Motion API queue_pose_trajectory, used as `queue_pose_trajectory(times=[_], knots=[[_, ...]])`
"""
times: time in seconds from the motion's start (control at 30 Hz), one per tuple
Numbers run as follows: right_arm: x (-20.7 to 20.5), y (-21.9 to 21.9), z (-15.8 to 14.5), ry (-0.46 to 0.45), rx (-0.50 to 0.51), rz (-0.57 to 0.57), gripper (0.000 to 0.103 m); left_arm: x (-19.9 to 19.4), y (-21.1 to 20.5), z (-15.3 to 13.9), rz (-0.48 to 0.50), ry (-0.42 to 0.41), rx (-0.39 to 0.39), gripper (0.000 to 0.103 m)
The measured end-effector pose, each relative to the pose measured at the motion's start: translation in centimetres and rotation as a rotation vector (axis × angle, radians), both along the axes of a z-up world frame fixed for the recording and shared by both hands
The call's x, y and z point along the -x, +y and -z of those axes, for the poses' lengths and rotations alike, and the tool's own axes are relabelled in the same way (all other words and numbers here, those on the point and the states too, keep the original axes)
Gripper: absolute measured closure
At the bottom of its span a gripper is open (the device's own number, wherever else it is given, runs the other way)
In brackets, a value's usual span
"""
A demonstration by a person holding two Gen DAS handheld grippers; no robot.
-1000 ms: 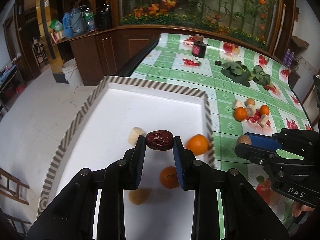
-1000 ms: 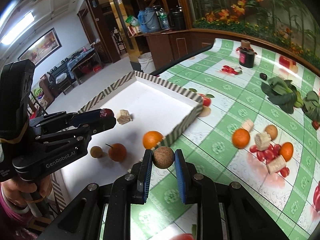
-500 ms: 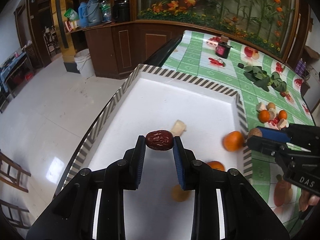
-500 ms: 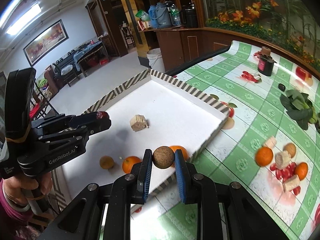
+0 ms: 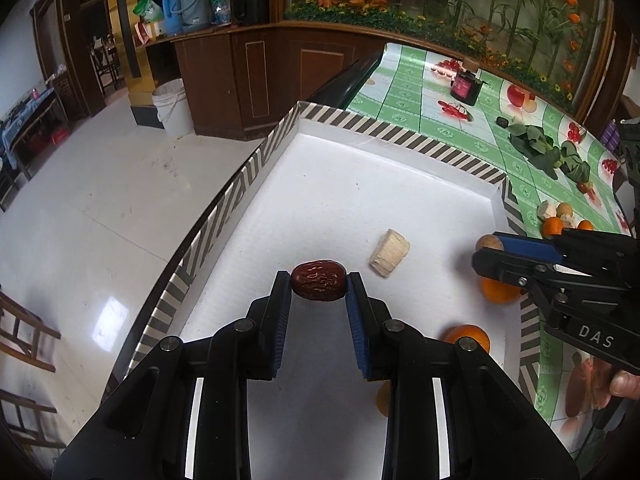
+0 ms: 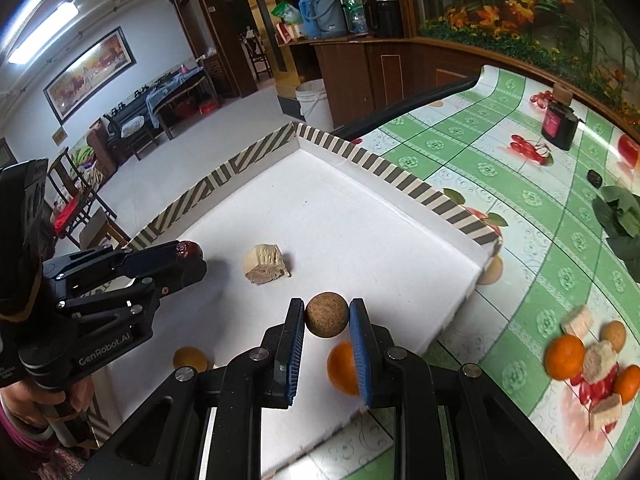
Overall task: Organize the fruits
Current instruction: 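Carry the red date and the brown fruit over the white tray with both tools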
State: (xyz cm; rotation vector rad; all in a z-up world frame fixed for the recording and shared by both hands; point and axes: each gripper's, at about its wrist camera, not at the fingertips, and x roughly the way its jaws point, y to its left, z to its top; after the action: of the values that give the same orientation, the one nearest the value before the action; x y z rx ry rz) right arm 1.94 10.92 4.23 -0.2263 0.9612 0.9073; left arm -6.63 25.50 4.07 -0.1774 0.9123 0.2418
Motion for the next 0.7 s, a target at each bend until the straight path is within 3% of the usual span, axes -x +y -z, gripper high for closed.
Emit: queue_pose_trajectory(times=[0.7], knots=[[-0.8, 1.9, 1.5, 0.005, 0.046, -0.011, 0.081, -0.7, 0.3, 1.1, -0.002, 0.063, 0.029, 0.076]])
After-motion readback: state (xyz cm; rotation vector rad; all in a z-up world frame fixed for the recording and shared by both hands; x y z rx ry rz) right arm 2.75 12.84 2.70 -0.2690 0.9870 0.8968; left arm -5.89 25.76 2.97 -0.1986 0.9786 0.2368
